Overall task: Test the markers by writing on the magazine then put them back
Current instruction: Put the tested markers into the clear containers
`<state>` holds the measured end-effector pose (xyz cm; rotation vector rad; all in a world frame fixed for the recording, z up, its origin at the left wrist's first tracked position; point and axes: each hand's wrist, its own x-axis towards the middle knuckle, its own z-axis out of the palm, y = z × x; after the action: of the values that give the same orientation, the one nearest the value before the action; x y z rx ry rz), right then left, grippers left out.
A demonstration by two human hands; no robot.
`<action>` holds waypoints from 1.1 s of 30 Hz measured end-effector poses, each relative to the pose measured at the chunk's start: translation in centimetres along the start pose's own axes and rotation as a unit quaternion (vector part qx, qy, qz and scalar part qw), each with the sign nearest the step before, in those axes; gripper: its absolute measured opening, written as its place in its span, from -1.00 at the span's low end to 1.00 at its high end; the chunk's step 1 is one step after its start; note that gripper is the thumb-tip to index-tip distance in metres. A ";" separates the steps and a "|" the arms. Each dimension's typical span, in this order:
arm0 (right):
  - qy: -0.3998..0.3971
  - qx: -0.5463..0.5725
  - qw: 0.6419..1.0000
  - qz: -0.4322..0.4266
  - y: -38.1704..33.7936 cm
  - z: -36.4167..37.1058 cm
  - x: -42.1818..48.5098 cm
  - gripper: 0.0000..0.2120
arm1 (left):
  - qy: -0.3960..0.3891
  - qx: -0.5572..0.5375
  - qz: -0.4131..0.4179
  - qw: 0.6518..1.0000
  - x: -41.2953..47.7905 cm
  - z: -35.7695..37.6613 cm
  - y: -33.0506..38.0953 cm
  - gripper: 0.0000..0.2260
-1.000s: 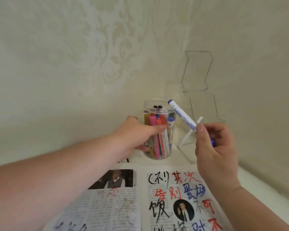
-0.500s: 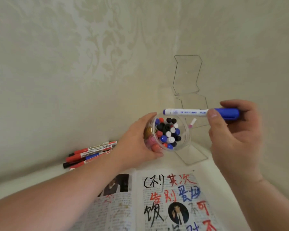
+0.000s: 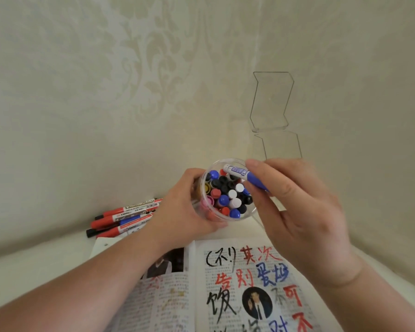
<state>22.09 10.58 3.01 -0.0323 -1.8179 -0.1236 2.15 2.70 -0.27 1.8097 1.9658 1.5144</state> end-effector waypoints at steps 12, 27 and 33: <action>-0.044 0.024 0.999 -0.001 -0.2 -0.4 -0.4 -0.65 | -0.018 0.015 0.048 0.999 0.0 0.7 -0.6 -0.12; -0.011 0.097 0.990 0.101 -1.5 -0.4 0.1 -0.76 | -0.076 0.003 0.084 0.993 -0.2 -0.5 -2.6 -0.07; -0.086 0.125 0.985 0.087 -0.3 -1.2 0.1 -0.75 | -0.097 0.067 0.162 0.980 1.0 -1.2 -0.7 -0.18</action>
<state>23.18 10.14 3.40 -0.0253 -1.9815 0.2386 0.61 2.95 0.41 2.3285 1.7886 1.2401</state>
